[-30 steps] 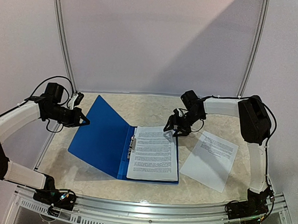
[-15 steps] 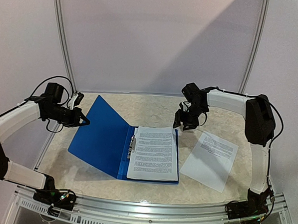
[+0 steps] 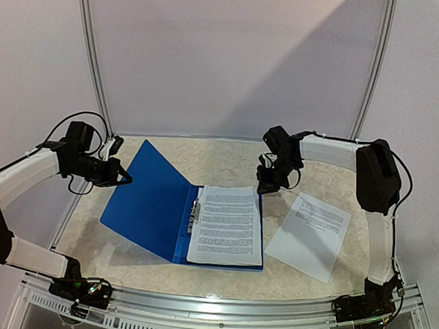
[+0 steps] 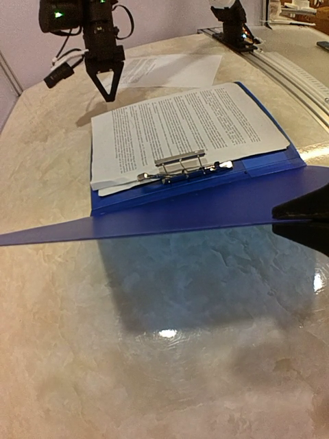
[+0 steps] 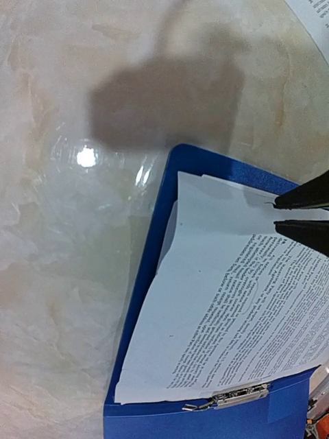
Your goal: Put the files into the folder
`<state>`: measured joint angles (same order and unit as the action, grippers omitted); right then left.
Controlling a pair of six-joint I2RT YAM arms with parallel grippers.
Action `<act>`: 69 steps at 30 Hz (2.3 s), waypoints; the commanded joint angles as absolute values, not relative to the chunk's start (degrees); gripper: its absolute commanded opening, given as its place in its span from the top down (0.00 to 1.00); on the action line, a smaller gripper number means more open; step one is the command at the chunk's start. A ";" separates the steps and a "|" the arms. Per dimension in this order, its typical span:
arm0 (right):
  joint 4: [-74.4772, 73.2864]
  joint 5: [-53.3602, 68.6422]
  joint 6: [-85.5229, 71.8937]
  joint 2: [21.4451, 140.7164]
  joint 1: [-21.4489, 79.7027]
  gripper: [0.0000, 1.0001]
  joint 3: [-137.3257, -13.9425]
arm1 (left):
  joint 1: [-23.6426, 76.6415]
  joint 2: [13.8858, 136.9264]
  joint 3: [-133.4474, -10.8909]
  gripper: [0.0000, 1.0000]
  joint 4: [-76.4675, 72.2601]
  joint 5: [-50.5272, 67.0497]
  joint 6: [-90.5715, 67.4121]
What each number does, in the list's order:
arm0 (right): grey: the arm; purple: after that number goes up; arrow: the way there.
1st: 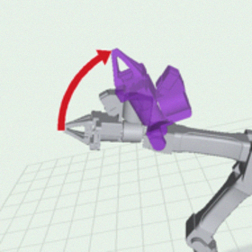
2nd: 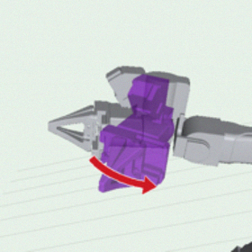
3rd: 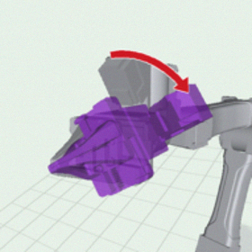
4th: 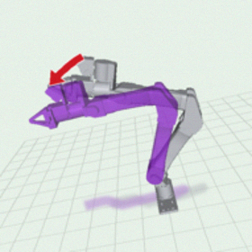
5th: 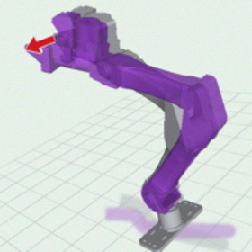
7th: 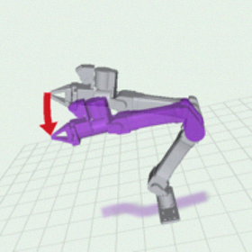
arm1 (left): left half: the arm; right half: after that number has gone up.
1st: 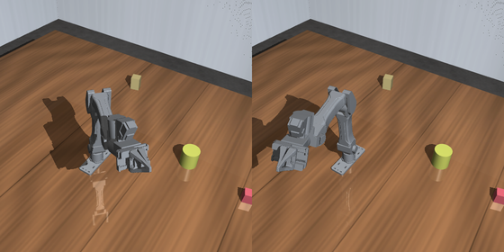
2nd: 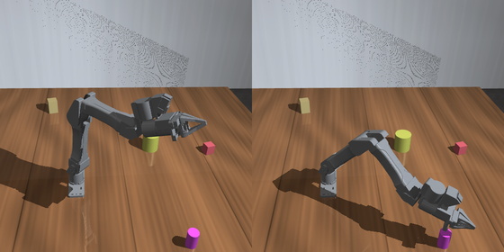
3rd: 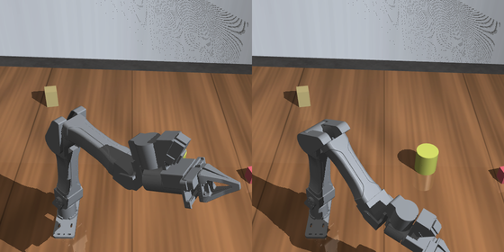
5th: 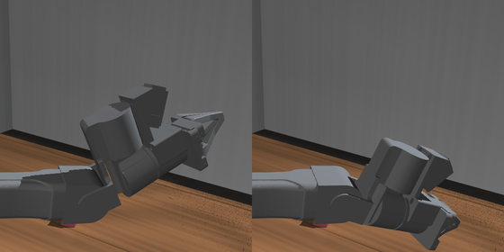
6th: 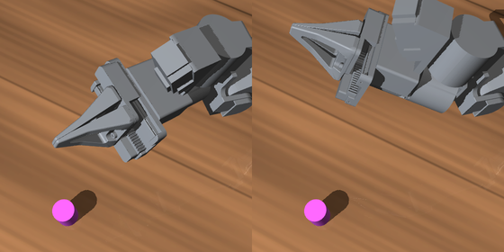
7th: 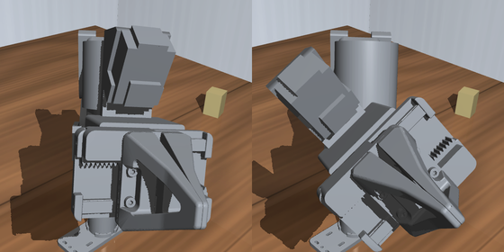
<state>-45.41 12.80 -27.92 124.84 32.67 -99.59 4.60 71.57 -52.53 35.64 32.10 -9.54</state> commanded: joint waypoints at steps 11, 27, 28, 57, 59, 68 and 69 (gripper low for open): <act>-42.65 15.42 -28.58 131.28 33.21 0.96 -100.24 | 4.31 71.02 -52.08 1.00 35.67 32.00 -9.07; -46.74 8.25 -27.21 120.63 33.21 0.68 -103.83 | 4.22 70.86 -52.00 1.00 35.64 32.08 -9.01; -48.43 5.22 -26.36 119.50 33.21 0.58 -104.22 | 4.24 70.84 -51.96 1.00 35.63 32.04 -9.00; -36.41 -8.63 -42.01 89.99 16.33 0.02 -46.59 | 4.22 69.44 -51.95 1.00 35.55 33.12 -9.43; -34.80 -6.49 -42.05 93.17 16.05 0.07 -46.14 | 4.22 69.35 -52.04 1.00 35.58 33.13 -9.41; -30.60 1.51 -41.21 94.55 15.21 0.63 -46.04 | 4.16 69.61 -52.03 1.00 35.47 33.39 -9.49; -29.95 2.98 -40.98 94.69 15.21 0.70 -46.05 | 4.21 69.61 -52.03 1.00 35.43 33.40 -9.56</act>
<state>-36.75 -7.35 -41.34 91.83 15.14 -48.12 4.60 70.72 -52.51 35.81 32.69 -9.69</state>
